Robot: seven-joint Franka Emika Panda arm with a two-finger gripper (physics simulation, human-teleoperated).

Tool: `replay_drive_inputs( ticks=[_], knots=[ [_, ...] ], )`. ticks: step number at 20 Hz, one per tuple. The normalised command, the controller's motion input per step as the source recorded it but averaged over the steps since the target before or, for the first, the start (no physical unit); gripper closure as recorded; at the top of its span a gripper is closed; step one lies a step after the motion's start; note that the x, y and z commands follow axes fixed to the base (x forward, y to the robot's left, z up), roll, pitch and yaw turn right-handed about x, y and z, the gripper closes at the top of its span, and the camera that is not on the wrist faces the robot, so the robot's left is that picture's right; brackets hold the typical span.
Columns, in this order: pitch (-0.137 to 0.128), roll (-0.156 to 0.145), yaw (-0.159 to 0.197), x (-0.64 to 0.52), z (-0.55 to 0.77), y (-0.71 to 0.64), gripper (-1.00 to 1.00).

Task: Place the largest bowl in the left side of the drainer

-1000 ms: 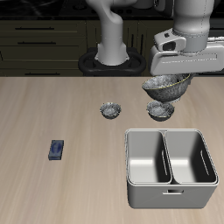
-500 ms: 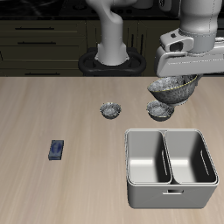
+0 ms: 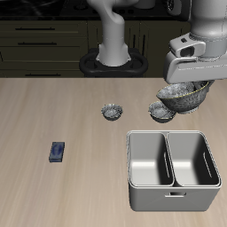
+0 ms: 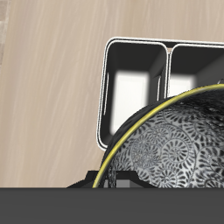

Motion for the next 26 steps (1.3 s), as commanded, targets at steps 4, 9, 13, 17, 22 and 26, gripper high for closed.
replay_drive_inputs(
  ticks=[4,9,13,17,22,26],
  knots=[
    [0.016,0.006,-0.009,0.15,-0.03,0.17,1.0],
    [-0.005,0.015,-0.005,0.13,0.02,0.18,1.0],
    [-0.003,0.005,-0.006,0.07,0.04,0.11,1.0],
    [-0.001,0.011,-0.009,0.08,0.03,0.13,1.0],
    [-0.003,-0.003,-0.005,0.06,0.0,0.05,1.0],
    [0.017,0.005,0.001,0.06,-0.15,0.03,1.0]
  ],
)
